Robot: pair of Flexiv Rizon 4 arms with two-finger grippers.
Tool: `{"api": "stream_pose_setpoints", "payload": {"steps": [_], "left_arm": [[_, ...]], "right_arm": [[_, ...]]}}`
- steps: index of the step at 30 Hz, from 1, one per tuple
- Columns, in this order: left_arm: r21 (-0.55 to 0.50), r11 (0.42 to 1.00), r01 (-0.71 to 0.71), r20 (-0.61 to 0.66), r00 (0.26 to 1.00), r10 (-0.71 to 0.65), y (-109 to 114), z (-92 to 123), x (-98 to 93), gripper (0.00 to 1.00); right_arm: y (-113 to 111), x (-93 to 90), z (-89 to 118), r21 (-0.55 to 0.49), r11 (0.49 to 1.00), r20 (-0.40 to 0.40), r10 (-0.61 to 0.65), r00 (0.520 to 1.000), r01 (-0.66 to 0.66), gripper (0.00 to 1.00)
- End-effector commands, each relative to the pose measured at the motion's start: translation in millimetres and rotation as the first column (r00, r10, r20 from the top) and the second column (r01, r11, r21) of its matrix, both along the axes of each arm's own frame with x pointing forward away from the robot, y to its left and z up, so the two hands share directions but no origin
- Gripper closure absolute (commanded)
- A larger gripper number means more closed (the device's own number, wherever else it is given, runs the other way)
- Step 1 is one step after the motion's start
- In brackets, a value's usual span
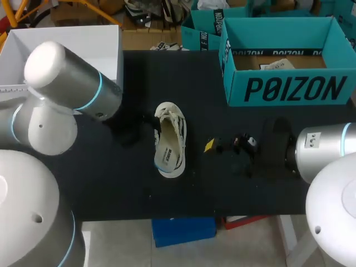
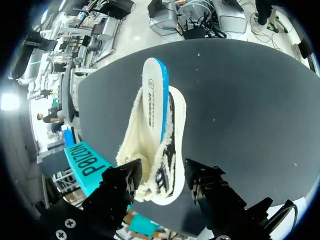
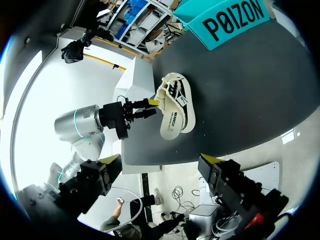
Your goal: Take the shoe out of the shoebox, open the shoe tongue, remove and reinsert the insole, then place the shoe into the shoebox
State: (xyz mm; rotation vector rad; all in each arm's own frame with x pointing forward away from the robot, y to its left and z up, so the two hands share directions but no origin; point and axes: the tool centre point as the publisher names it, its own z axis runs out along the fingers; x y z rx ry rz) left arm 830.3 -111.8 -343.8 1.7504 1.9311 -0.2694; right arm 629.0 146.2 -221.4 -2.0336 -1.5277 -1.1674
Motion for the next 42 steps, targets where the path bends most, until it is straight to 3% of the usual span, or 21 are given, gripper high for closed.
{"api": "stream_pose_setpoints", "payload": {"steps": [1,9,14,16,18,29,33,42], "left_arm": [[0.116,0.993,-0.005,-0.024,1.0,0.008,-14,-6,13.3,0.62],[0.206,0.977,0.057,-0.042,0.998,-0.05,-23,-26,16.4,0.58],[0.241,0.966,0.099,-0.035,0.995,-0.094,-23,-26,16.9,0.65],[0.249,0.963,0.106,-0.033,0.994,-0.101,-22,-25,16.2,0.73],[0.26,0.959,0.115,-0.028,0.993,-0.112,-19,-22,15.4,1.0],[0.263,0.944,0.197,-0.01,0.979,-0.202,-8,-21,8.4,1.0],[0.196,0.945,0.261,-0.004,0.964,-0.265,-6,-22,8.8,1.0],[0.213,0.876,0.433,0.018,0.895,-0.446,8,-34,20.9,1.0]], "right_arm": [[-5,-0.9,-5,0.19,0.981,0.06,0.037,0.998,-0.048,0.0],[-5,-0.9,-5,0.19,0.981,0.06,0.037,0.998,-0.048,0.0],[-5,-0.9,-5,0.19,0.981,0.06,0.037,0.998,-0.048,0.0],[-5,-0.9,-5,0.19,0.981,0.06,0.037,0.998,-0.048,0.0],[-5,-0.9,-5,0.19,0.981,0.06,0.037,0.998,-0.048,0.0],[-5,-0.9,-5,0.19,0.981,0.06,0.037,0.998,-0.048,0.0],[-5,-0.9,-5,0.19,0.981,0.06,0.037,0.998,-0.048,0.0],[-5,-0.9,-5,0.19,0.981,0.06,0.037,0.998,-0.048,0.0]]}}
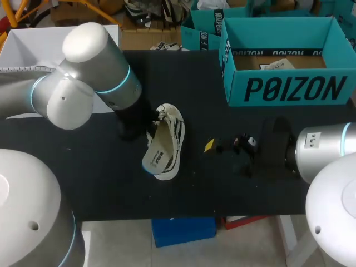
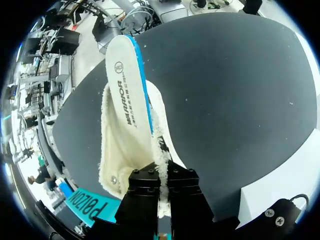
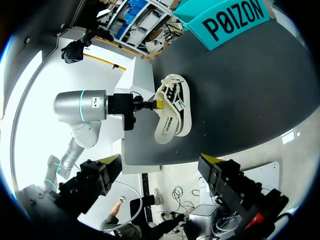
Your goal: Take the shoe out of the shoebox, open the shoe tongue, remove and reinsert the insole, then place the shoe into the shoebox
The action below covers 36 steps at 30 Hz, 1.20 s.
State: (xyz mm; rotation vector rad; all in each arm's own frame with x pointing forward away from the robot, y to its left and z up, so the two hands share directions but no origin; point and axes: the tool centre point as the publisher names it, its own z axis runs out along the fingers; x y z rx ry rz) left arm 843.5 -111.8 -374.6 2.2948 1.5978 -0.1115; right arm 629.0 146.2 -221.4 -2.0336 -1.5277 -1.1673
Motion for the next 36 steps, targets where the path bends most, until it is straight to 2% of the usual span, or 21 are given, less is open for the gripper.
{"api": "stream_pose_setpoints", "payload": {"steps": [1,7,8,9,10,14,18,23,28,30,33,34,36], "left_arm": [[-0.038,0.998,0.044,-0.006,0.999,-0.044,10,-4,9.4,1.0],[-0.049,0.997,0.053,-0.007,0.999,-0.054,13,-3,13.6,1.0],[-0.049,0.998,0.048,-0.012,0.999,-0.049,14,-4,13.8,0.91],[-0.049,0.998,0.045,-0.015,0.999,-0.046,13,-4,13.8,0.52],[-0.042,0.998,0.047,-0.022,0.999,-0.048,12,-4,13.2,0.0],[-0.039,0.999,0.027,-0.027,0.999,-0.028,8,-2,7.8,0.0],[-0.079,0.997,-0.026,-0.037,0.999,0.023,3,13,-3.2,0.0],[-0.15,0.985,-0.082,-0.079,0.994,0.07,-5,32,-28.6,0.0],[-0.2,0.973,-0.118,-0.133,0.987,0.093,-4,35,-49.8,0.0],[-0.189,0.972,-0.138,-0.136,0.984,0.113,-3,35,-51.9,0.0],[-0.193,0.958,-0.213,-0.148,0.971,0.187,3,36,-45.4,0.0],[-0.195,0.952,-0.237,-0.15,0.966,0.21,5,38,-42.7,0.09],[-0.188,0.935,-0.3,-0.156,0.949,0.274,5,44,-38.4,0.15]], "right_arm": [[-5,-1.0,-5,0.19,0.981,0.06,0.037,0.998,-0.048,0.0],[-5,-1.0,-5,0.19,0.981,0.06,0.037,0.998,-0.048,0.0],[-5,-1.0,-5,0.19,0.981,0.06,0.037,0.998,-0.048,0.0],[-5,-1.0,-5,0.19,0.981,0.06,0.037,0.998,-0.048,0.0],[-5,-1.0,-5,0.19,0.981,0.06,0.037,0.998,-0.048,0.0],[-5,-1.0,-5,0.19,0.981,0.06,0.037,0.998,-0.048,0.0],[-5,-1.0,-5,0.19,0.981,0.06,0.037,0.998,-0.048,0.0],[-5,-1.0,-5,0.19,0.981,0.06,0.037,0.998,-0.048,0.0],[-5,-1.0,-5,0.19,0.981,0.06,0.037,0.998,-0.048,0.0],[-5,-1.0,-5,0.19,0.981,0.06,0.037,0.998,-0.048,0.0],[-5,-1.0,-5,0.19,0.981,0.06,0.037,0.998,-0.048,0.0],[-5,-1.0,-5,0.19,0.981,0.06,0.037,0.998,-0.048,0.0],[-5,-1.0,-5,0.19,0.981,0.06,0.037,0.998,-0.048,0.0]]}}
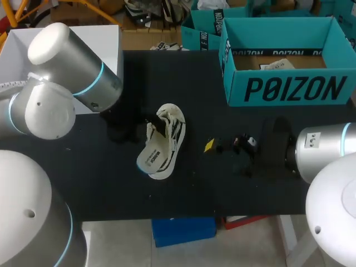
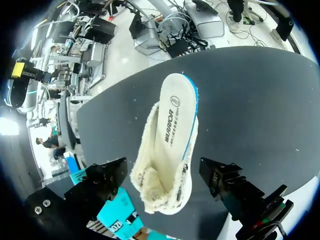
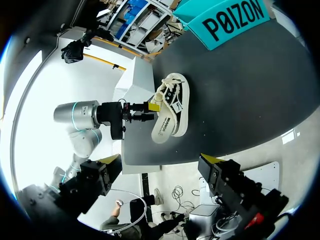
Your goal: Take the shoe out of the shoebox, open the shoe tongue, remove and reinsert the insole, then place the shoe into the shoebox
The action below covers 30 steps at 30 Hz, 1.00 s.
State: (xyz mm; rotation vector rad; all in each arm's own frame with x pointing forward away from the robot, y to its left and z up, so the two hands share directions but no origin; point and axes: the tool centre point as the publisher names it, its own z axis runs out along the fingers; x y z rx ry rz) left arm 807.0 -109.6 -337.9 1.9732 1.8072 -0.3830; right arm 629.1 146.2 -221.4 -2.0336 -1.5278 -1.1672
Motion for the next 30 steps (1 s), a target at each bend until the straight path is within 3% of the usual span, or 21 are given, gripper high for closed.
{"api": "stream_pose_setpoints", "payload": {"steps": [1,3,5,11,21,30], "left_arm": [[0.008,0.994,-0.106,-0.008,0.994,0.107,2,11,0.3,0.31],[0.001,0.989,-0.147,-0.024,0.989,0.147,1,17,4.6,0.48],[0.014,0.98,-0.197,-0.023,0.98,0.197,-1,23,9.4,0.53],[0.021,0.942,-0.336,-0.026,0.941,0.337,-12,33,20.1,0.56],[0.033,0.885,-0.465,-0.055,0.883,0.466,-20,10,17.4,0.52],[-0.014,0.826,-0.564,-0.057,0.825,0.563,-19,-1,36.8,0.55]], "right_arm": [[-5,-1.0,-5,0.19,0.981,0.06,0.037,0.997,-0.048,0.0],[-5,-1.0,-5,0.19,0.981,0.06,0.037,0.997,-0.048,0.0],[-5,-1.0,-5,0.19,0.981,0.06,0.037,0.997,-0.048,0.0],[-5,-1.0,-5,0.19,0.981,0.06,0.037,0.997,-0.048,0.0],[-5,-1.0,-5,0.19,0.981,0.06,0.037,0.997,-0.048,0.0],[-5,-1.0,-5,0.19,0.981,0.06,0.037,0.997,-0.048,0.0]]}}
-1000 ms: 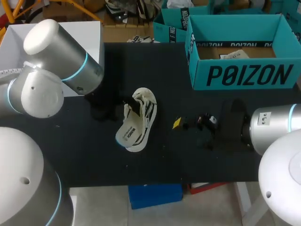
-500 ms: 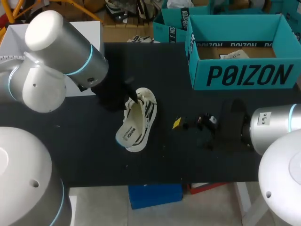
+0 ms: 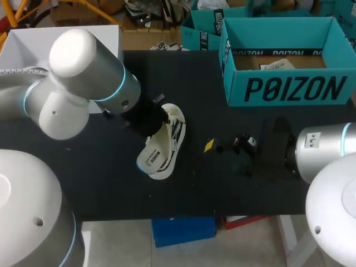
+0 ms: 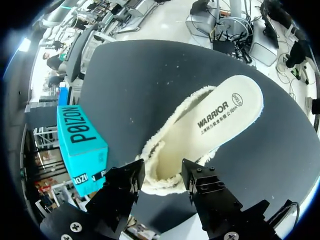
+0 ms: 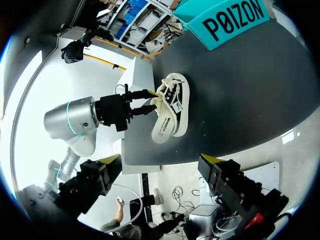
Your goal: Take the shoe out of the shoebox, open the shoe tongue, remove and reinsert the insole, then place the shoe into the shoebox
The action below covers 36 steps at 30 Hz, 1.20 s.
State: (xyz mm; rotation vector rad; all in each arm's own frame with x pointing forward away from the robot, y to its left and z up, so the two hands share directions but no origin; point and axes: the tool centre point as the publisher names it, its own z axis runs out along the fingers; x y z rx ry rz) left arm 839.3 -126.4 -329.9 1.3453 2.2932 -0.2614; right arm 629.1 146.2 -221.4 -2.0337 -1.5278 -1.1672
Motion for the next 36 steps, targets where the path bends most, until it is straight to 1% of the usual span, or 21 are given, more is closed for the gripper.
{"api": "stream_pose_setpoints", "payload": {"steps": [1,2,9,15,17,18,20,22,23,24,27,36], "left_arm": [[-0.021,0.999,-0.029,0.019,0.999,0.03,-3,-9,6.5,0.54],[-0.037,0.998,-0.042,0.022,0.999,0.043,-3,-9,8.6,0.53],[-0.04,0.997,-0.066,0.044,0.997,0.068,-13,-9,25.8,0.55],[-0.023,0.997,-0.077,0.031,0.996,0.078,-15,-20,33.0,0.55],[-0.016,0.997,-0.08,0.024,0.996,0.08,-16,-24,34.5,0.57],[-0.009,0.997,-0.081,0.021,0.996,0.082,-16,-25,35.1,0.6],[-0.005,0.996,-0.085,0.017,0.996,0.085,-16,-30,36.4,0.62],[0.002,0.996,-0.091,0.015,0.996,0.091,-16,-31,36.6,0.72],[0.002,0.996,-0.094,0.015,0.995,0.094,-15,-33,36.9,0.88],[0.0,0.995,-0.096,0.015,0.995,0.096,-15,-33,37.3,0.99],[-0.003,0.995,-0.099,0.021,0.995,0.099,-16,-33,37.3,1.0],[-0.049,0.996,-0.077,0.033,0.996,0.078,-18,-23,32.5,1.0]], "right_arm": [[-5,-1.0,-5,0.19,0.981,0.06,0.037,0.997,-0.048,0.0],[-5,-1.0,-5,0.19,0.981,0.06,0.037,0.997,-0.048,0.0],[-5,-1.0,-5,0.19,0.981,0.06,0.037,0.997,-0.048,0.0],[-5,-1.0,-5,0.19,0.981,0.06,0.037,0.997,-0.048,0.0],[-5,-1.0,-5,0.19,0.981,0.06,0.037,0.997,-0.048,0.0],[-5,-1.0,-5,0.19,0.981,0.06,0.037,0.997,-0.048,0.0],[-5,-1.0,-5,0.19,0.981,0.06,0.037,0.997,-0.048,0.0],[-5,-1.0,-5,0.19,0.981,0.06,0.037,0.997,-0.048,0.0],[-5,-1.0,-5,0.19,0.981,0.06,0.037,0.997,-0.048,0.0],[-5,-1.0,-5,0.19,0.981,0.06,0.037,0.997,-0.048,0.0],[-5,-1.0,-5,0.19,0.981,0.06,0.037,0.997,-0.048,0.0],[-5,-1.0,-5,0.19,0.981,0.06,0.037,0.997,-0.048,0.0]]}}
